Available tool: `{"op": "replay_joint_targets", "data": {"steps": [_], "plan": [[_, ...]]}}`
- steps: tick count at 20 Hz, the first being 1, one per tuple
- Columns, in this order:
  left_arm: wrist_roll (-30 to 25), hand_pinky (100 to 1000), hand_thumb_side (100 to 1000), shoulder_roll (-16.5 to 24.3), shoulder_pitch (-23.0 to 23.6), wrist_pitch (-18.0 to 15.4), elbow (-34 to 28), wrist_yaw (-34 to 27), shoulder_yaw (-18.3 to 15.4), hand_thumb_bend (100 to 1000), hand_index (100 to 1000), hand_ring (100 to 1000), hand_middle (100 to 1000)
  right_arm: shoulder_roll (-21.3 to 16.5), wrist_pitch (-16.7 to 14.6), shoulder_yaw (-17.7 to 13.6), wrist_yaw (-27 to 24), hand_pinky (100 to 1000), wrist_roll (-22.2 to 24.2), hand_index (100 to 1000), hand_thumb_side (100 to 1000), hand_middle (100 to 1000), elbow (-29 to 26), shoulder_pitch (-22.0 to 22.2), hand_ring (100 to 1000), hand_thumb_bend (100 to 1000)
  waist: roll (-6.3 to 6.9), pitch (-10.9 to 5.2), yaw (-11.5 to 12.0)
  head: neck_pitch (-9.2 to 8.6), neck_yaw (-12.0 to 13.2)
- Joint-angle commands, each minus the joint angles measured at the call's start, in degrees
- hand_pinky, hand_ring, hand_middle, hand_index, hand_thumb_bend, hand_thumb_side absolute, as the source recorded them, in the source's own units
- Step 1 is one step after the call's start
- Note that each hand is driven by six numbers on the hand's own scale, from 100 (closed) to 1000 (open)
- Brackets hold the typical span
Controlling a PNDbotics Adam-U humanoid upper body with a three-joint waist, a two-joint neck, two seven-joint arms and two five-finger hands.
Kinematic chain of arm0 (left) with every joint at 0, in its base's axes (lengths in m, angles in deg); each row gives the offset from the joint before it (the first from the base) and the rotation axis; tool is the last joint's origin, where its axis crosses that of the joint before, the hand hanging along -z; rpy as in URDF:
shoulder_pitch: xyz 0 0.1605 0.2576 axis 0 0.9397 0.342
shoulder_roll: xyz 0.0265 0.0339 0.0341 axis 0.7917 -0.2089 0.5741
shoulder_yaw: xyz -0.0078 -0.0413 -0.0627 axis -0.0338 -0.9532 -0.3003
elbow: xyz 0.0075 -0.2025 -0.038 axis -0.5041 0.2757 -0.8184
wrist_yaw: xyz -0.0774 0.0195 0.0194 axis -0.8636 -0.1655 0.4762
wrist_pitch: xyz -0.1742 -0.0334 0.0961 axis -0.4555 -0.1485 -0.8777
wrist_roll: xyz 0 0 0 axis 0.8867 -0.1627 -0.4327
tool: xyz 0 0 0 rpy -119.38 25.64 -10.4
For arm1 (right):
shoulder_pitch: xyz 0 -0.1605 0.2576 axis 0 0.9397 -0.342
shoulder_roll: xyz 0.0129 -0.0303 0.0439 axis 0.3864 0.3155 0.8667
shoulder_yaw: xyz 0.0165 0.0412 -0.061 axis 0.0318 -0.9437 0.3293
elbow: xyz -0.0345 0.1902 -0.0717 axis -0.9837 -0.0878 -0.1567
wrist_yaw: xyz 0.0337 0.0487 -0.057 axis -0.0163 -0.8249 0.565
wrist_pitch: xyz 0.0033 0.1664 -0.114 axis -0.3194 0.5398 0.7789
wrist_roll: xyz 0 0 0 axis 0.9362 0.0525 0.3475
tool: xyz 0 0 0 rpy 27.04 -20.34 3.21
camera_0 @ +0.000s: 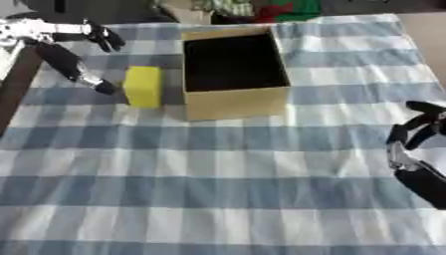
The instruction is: Pick up objects on the table and place them in the box.
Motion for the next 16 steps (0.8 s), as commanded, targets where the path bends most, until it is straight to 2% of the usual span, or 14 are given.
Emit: {"op": "replay_joint_targets", "data": {"steps": [1, 5, 9, 16], "plan": [[-4.1, 1000, 454, 1.0, -1.3, -3.5, -2.0, -0.5, 1.0, 759, 941, 878, 850, -1.0, 0.4, -0.4, -0.7, 878, 0.0, 802, 415, 512, -0.9, -0.1, 397, 100, 0.07, -1.39, 0.2, 0.41, -0.1], [-4.1, 1000, 432, 0.8, -1.2, -3.4, -3.4, 0.7, 2.0, 790, 948, 895, 886, -1.0, 0.5, -0.5, -1.0, 878, 0.4, 803, 415, 511, -0.9, -0.3, 396, 100, 0.35, -1.62, -0.1, 0.32, 0.0], [-4.1, 1000, 411, 0.5, -1.2, -3.2, -4.0, 3.5, 1.9, 816, 940, 899, 881, -0.8, 0.3, -0.6, -1.1, 880, 0.6, 804, 416, 512, -0.9, -0.2, 397, 100, 0.44, -1.72, -0.5, 0.08, 0.2], [-4.1, 998, 411, -1.1, -0.8, -2.6, -3.6, 7.9, 1.0, 814, 935, 901, 882, -0.7, -0.1, -0.5, -1.2, 881, 1.2, 804, 416, 513, -0.9, -0.6, 398, 100, 0.45, -1.47, -1.1, -0.44, 0.6]]}}
